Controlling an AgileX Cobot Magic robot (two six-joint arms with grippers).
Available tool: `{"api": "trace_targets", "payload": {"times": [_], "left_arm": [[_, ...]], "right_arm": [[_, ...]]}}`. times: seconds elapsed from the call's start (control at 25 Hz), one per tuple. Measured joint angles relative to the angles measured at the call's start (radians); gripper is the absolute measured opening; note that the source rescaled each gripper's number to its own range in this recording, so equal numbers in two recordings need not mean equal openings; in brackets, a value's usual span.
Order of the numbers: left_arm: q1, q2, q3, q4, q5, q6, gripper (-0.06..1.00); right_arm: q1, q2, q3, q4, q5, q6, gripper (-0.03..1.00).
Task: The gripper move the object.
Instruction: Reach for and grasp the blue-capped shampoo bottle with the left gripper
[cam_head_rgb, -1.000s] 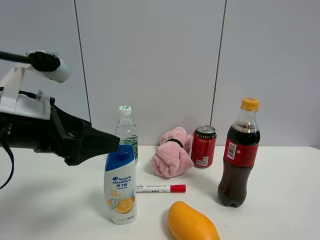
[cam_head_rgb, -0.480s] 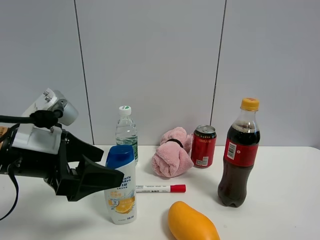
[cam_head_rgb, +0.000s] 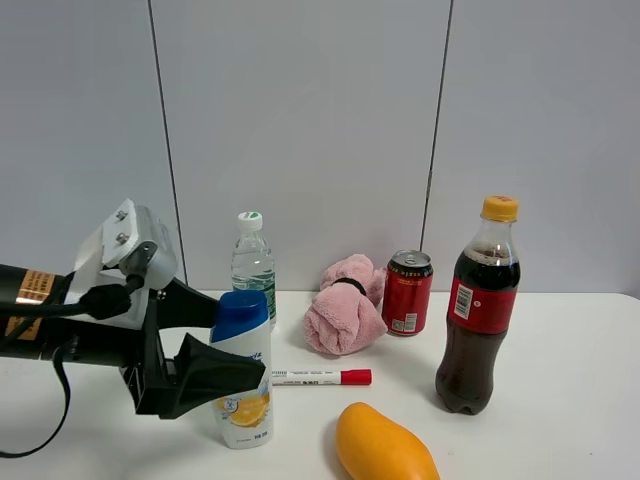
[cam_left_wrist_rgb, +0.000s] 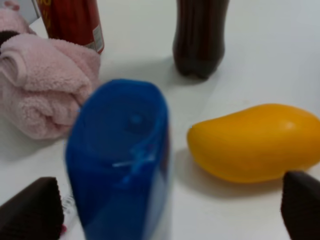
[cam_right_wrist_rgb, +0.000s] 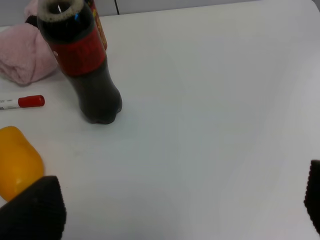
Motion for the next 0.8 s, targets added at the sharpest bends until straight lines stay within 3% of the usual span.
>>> {"api": "trace_targets", "payload": {"times": [0.8], "left_arm": [[-0.015, 0.165, -0.096, -0.011, -0.034, 0.012, 1.0]], "right_arm": [[0.0, 0.0, 0.0, 0.0, 0.0, 0.0, 1.0]]}}
